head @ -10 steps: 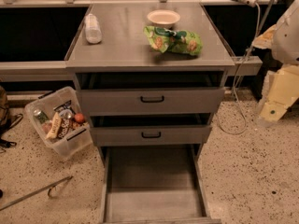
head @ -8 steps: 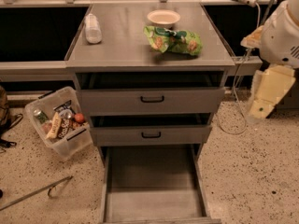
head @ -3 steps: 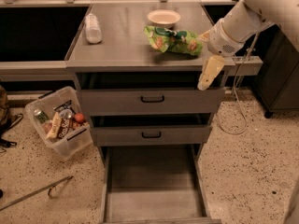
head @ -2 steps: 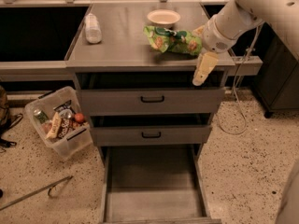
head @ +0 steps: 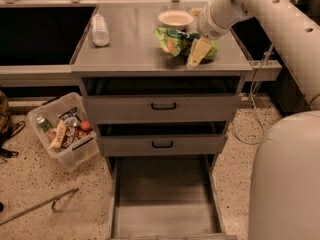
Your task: Place green rice chip bag into bottom drawer
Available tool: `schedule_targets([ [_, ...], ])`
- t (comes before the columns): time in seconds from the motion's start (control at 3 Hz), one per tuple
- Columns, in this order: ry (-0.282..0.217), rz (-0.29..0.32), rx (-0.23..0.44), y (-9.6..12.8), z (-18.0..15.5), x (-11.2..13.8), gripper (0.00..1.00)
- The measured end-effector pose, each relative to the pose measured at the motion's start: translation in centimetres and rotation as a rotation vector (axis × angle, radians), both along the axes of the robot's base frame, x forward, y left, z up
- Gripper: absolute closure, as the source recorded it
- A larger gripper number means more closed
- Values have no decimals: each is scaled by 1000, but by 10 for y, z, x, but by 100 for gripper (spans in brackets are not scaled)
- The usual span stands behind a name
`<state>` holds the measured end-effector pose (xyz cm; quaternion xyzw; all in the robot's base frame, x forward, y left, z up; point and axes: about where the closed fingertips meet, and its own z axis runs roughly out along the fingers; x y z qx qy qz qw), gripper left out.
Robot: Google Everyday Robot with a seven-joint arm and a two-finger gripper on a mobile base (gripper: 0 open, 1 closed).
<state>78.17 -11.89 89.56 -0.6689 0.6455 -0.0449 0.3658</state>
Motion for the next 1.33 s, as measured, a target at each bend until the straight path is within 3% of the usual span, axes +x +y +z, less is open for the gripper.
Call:
schedule_targets([
  [0.33, -27, -5, 35, 14, -1, 33, 0],
  [0.67, -43, -10, 43, 13, 5, 39, 19],
  [1.33, -43, -10, 43, 13, 5, 39, 65],
])
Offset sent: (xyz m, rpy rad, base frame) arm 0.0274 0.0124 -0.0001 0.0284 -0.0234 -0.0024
